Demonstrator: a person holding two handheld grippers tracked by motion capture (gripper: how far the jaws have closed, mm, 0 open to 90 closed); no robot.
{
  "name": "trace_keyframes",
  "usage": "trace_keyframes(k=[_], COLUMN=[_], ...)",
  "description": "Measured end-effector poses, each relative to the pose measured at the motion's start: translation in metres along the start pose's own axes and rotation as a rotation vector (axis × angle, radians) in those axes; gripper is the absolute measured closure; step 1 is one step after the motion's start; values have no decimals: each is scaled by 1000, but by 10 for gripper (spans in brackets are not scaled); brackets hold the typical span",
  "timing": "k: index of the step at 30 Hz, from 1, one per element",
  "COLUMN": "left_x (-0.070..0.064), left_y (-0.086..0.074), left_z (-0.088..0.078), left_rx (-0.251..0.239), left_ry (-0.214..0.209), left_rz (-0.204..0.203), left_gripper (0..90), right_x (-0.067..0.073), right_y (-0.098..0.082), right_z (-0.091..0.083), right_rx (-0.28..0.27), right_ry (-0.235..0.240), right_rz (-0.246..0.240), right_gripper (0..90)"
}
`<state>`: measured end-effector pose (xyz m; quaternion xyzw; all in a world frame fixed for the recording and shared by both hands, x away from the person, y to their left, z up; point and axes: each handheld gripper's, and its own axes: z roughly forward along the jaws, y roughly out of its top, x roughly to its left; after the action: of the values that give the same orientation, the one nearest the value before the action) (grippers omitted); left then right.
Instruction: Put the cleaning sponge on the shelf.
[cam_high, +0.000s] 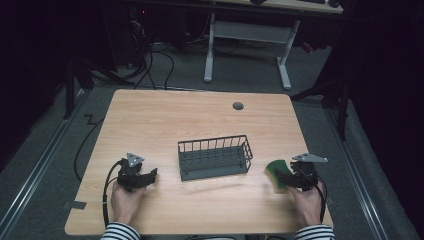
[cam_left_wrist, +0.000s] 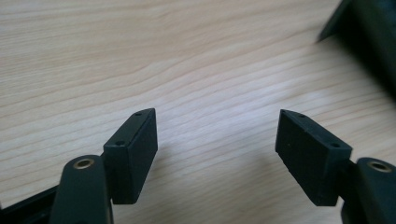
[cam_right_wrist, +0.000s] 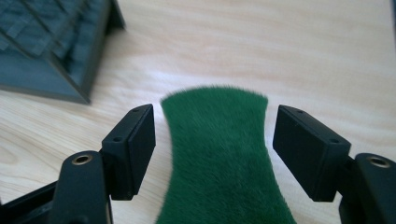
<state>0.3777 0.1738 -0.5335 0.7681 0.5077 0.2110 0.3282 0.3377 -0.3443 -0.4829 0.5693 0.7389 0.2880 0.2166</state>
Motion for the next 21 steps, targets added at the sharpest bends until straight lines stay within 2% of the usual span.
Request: trace_keyframes(k=[1, 8, 14, 18, 21], left_x=[2, 2, 2, 3, 3], left_y=[-3, -4, -4, -4, -4], left_z=[1, 1, 1, 1, 1], left_rx=[-33, -32, -32, -33, -33], left_ry=[-1, 1, 0, -1, -1], left_rz=[-7, -7, -8, -9, -9], left_gripper=[264, 273, 273, 271, 271], right_x=[-1, -2, -1, -2, 2], right_y=[-1, 1, 14, 18, 22], right_z=[3, 11, 10, 13, 14], right_rx=[17, 75, 165, 198, 215], right_ry=[-1, 1, -15, -17, -10], right_rz=[9, 4, -36, -42, -63], right_gripper=[293, 295, 294, 287, 285])
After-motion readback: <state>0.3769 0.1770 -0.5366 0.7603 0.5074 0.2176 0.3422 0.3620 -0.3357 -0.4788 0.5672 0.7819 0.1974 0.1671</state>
